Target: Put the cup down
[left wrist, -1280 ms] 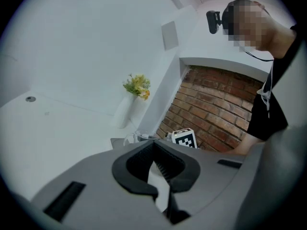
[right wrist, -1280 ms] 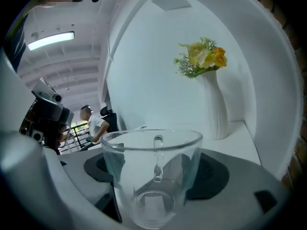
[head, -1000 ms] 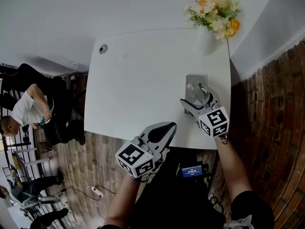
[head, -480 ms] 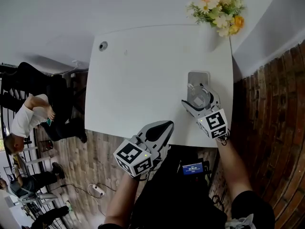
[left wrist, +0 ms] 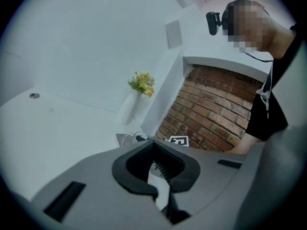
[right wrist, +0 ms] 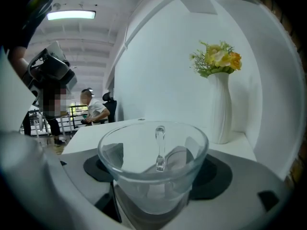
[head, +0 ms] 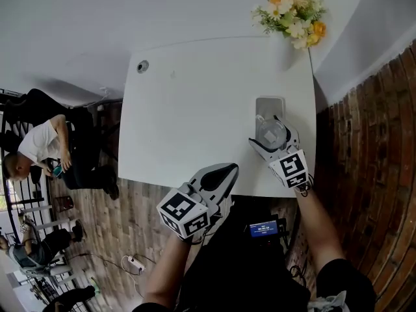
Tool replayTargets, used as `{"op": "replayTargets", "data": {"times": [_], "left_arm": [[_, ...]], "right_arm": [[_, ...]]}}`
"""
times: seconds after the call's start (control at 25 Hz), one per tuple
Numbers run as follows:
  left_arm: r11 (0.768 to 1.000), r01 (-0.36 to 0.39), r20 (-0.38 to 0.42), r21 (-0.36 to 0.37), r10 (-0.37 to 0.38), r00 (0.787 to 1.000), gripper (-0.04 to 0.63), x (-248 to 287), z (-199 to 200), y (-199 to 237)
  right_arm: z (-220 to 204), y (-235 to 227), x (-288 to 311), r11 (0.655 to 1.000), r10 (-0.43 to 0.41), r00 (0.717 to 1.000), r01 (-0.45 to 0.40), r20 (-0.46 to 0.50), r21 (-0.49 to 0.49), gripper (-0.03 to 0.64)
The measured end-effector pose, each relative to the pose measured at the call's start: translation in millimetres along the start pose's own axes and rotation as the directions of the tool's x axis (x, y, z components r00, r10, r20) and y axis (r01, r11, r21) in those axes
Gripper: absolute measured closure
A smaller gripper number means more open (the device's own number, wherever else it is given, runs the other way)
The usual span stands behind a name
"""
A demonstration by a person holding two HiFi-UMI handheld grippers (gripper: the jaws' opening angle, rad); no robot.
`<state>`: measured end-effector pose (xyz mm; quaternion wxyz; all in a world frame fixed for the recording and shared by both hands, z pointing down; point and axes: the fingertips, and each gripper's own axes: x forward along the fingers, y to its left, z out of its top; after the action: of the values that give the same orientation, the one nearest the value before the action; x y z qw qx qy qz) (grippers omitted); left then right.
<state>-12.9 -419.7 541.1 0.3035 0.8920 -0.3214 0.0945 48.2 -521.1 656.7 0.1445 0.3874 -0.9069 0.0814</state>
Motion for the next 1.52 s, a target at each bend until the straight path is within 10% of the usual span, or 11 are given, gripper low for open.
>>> {"op": "replayTargets", "data": {"times": [0.76, 1.16, 1.52], "left_arm": [[0.998, 0.04, 0.072, 0.05, -0.044, 0.996, 0.588, -12, 16, -22], [0.997, 0.046, 0.103, 0.057, -0.052, 0.993, 0.588, -21, 23, -29], [0.978, 0.038, 0.091, 0.207, -0.058, 0.994, 0.588, -23, 33, -44]], "right_arm": [[17, -3, -84, 0.978, -0.126, 0.992, 0.127, -0.02, 0.164, 0.17], [77, 26, -137, 0.911, -0.061, 0.996, 0.03, 0.064, 0.411, 0.176], [123, 39, -171, 0.938, -0.108, 0.986, 0.057, 0.131, 0.341, 0.439]]}}
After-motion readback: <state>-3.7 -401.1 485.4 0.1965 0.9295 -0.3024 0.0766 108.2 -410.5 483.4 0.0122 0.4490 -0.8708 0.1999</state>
